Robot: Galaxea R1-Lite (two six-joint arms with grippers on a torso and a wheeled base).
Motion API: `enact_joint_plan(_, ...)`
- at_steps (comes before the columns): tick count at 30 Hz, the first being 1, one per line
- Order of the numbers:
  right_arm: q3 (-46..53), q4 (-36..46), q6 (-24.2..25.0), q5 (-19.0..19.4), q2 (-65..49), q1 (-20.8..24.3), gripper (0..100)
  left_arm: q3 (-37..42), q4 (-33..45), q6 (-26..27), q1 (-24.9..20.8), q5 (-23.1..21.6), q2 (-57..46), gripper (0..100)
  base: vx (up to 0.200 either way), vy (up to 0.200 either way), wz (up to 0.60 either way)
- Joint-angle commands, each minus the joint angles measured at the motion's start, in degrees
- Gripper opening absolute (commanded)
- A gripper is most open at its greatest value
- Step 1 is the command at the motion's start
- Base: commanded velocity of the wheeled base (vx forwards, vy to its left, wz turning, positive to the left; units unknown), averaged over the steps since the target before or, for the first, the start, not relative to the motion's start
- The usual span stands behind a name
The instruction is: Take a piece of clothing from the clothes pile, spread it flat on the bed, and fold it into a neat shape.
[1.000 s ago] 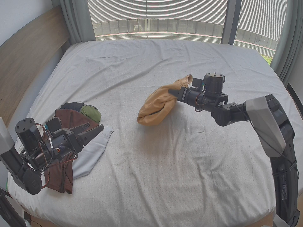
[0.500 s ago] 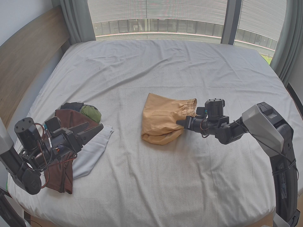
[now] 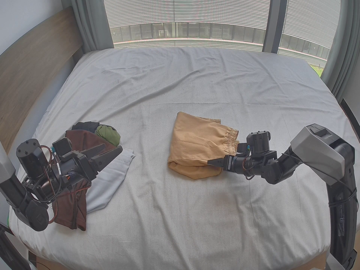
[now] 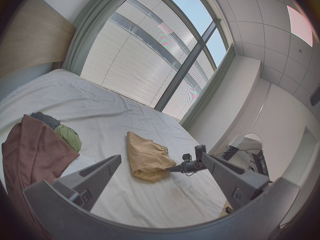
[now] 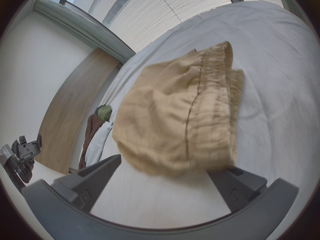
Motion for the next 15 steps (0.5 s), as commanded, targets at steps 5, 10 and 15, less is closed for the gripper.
enact_joint_plan(5, 16.2, 1.0, -1.5, 0.8, -14.3, 4.7, 100, -0.4, 0.0, -0.3, 0.0, 0.0, -0.3, 100, 0.0, 0.0, 0.0)
enact_joint_plan(10, 15.1, 1.1, -0.2, 5.4, -21.6, 6.9, 100, -0.5, -0.1, -0.6, 0.1, 0.0, -0.3, 100, 0.0, 0.0, 0.0)
enact_joint_plan(15, 5.9, 1.2, 4.3, 5.9, -20.8, 5.6, 100, -0.6, -0.1, -1.0, 0.1, 0.0, -0.5, 100, 0.0, 0.0, 0.0)
